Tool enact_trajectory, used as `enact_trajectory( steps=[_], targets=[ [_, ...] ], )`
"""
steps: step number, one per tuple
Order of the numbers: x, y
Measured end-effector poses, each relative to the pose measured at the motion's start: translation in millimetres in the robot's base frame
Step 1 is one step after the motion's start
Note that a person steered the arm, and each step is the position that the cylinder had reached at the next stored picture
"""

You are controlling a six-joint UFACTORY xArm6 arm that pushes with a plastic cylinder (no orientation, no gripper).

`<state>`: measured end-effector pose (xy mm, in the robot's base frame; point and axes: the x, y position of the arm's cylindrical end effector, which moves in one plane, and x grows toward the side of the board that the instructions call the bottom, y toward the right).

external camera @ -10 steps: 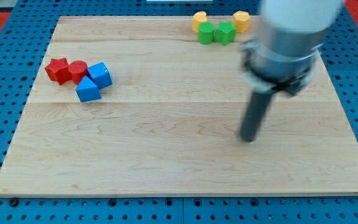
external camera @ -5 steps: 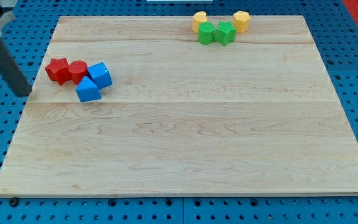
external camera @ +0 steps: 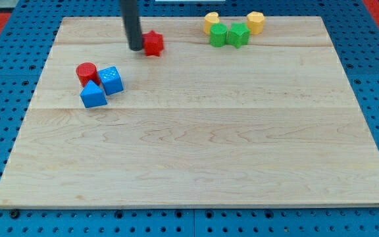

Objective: Push the red star to the top center of the board

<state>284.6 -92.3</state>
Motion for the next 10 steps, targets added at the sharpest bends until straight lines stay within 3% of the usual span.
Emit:
enact_trajectory(
  steps=[2,4,5,6,8,9,10],
  targets=[
    [42.7,24.0],
    [2.2,59.5],
    [-14.7,56.8],
    [7.7,47.4],
    [-37.7,25.4],
    [-8.3,10.2],
    [2.4,-117.6]
  ],
)
